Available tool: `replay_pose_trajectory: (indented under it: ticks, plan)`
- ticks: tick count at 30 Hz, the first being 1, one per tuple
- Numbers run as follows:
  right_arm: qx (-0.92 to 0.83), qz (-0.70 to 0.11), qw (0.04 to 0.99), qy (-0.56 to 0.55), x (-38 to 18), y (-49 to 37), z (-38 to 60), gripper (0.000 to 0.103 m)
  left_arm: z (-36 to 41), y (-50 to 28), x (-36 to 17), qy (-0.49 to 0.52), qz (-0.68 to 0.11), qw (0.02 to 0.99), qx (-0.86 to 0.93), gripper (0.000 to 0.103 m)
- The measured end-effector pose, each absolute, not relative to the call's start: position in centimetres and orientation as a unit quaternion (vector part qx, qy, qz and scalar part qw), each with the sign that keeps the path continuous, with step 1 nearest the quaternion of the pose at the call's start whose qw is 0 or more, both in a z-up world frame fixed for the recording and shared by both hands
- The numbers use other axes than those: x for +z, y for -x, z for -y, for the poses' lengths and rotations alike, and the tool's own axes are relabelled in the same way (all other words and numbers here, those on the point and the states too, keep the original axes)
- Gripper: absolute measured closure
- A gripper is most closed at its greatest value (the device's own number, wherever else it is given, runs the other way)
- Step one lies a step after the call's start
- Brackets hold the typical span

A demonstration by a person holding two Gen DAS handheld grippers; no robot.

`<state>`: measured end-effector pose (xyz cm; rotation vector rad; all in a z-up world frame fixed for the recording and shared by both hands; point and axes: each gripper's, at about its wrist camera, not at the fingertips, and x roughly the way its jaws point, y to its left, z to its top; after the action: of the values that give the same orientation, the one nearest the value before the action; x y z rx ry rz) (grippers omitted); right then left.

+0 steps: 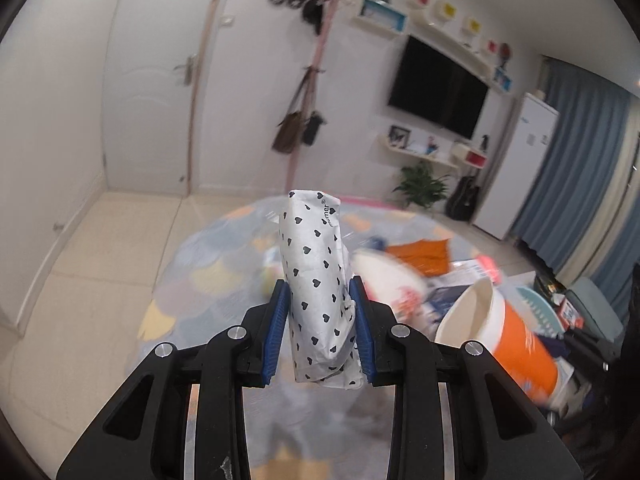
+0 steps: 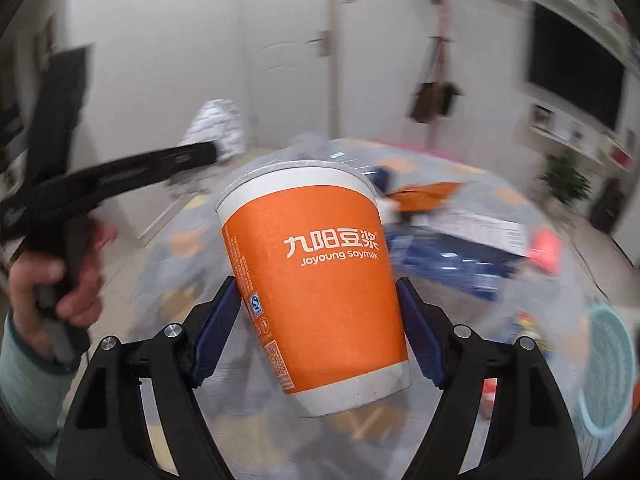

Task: Collect trash
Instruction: 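Lift the polka-dot bag with the left tool while the right tool lifts the orange soymilk cup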

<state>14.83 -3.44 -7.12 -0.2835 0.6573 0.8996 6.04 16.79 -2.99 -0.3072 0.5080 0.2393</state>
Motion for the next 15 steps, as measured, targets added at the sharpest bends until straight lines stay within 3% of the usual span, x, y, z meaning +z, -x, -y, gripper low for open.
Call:
replay_pose_trajectory:
  ticks: [15]
  plan:
    - [0.224, -0.278, 0.934, 0.033, -3.1, -22.0, 18.6, 0.029, -3.0, -14.2, 2.4, 0.085, -0.240, 0.966, -0.034, 0.073]
